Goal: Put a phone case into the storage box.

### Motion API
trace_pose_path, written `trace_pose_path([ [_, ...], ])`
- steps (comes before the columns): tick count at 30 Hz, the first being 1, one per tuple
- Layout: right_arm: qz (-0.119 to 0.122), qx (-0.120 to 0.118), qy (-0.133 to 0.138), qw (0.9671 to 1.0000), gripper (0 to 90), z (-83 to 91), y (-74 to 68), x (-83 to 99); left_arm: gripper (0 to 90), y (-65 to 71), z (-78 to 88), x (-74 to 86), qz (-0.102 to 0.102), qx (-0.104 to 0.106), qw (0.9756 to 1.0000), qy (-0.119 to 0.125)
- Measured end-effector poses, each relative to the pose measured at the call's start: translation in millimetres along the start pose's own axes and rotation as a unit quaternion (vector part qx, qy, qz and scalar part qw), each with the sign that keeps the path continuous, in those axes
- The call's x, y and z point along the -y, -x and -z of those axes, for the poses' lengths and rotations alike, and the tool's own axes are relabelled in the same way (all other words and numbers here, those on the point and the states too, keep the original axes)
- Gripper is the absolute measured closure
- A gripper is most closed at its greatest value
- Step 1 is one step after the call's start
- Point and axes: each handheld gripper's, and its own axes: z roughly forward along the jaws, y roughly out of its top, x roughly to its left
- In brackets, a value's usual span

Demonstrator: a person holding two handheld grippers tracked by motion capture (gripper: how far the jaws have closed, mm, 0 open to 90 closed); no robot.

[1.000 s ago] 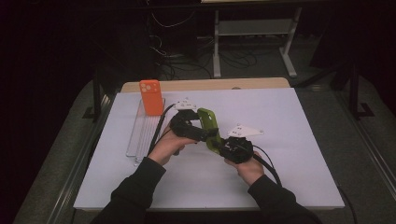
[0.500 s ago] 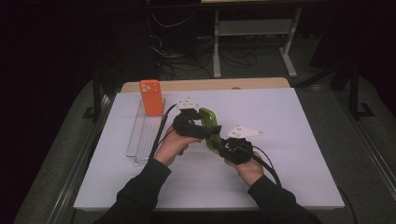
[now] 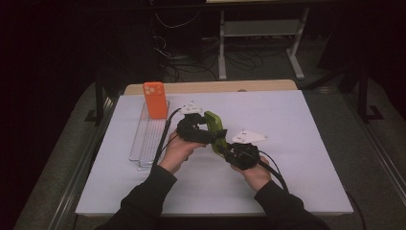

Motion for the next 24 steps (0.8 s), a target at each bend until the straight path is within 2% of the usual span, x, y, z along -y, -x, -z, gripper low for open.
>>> trace_pose_path([
  [3,0.007,-0.003,0.001,1.0000,73.1,0.3,0.6,-0.5,12.8,0.4,0.1,-0.7,0.004,0.005,1.0000,0.002],
  [4,0.009,-0.004,0.003,1.0000,70.1,0.6,0.8,-0.6,13.0,0.8,0.2,-0.4,0.000,0.003,1.0000,0.000],
  [6,0.011,-0.013,-0.002,0.9999,58.8,1.8,1.0,-0.7,13.7,2.8,1.0,0.1,-0.006,-0.002,1.0000,-0.001],
  [8,0.011,-0.015,-0.012,0.9998,48.8,3.7,2.6,-0.4,14.2,2.2,2.3,0.7,-0.003,-0.001,1.0000,0.001],
  [9,0.007,-0.021,-0.014,0.9997,45.7,4.8,4.2,-0.2,14.2,0.8,3.3,0.6,-0.008,-0.001,1.0000,0.002],
  [11,0.004,-0.029,-0.018,0.9994,39.0,7.7,7.9,0.5,14.3,0.2,4.6,0.2,-0.003,0.000,1.0000,0.005],
  [12,0.004,-0.030,-0.018,0.9994,37.4,9.2,10.1,0.9,14.4,-1.0,5.3,-0.1,-0.007,-0.003,1.0000,0.005],
  [15,-0.001,-0.039,-0.020,0.9990,29.4,14.4,17.2,2.8,14.5,-2.4,6.9,-0.4,0.003,-0.005,0.9999,0.010],
  [17,-0.006,-0.044,-0.023,0.9987,23.4,17.9,21.9,4.4,14.6,-3.5,8.7,-0.8,0.000,-0.008,0.9999,0.009],
  [20,-0.006,-0.038,-0.026,0.9989,13.1,22.5,28.1,8.1,14.6,-4.1,11.5,-1.8,0.000,-0.010,0.9999,0.014],
  [22,-0.004,-0.031,-0.026,0.9992,11.3,26.7,31.1,12.4,14.7,-5.1,13.2,-2.3,0.000,-0.011,0.9998,0.019],
  [24,0.003,-0.035,-0.026,0.9990,5.2,31.4,35.3,18.0,14.7,-6.3,14.9,-2.6,0.001,-0.013,0.9997,0.020],
])
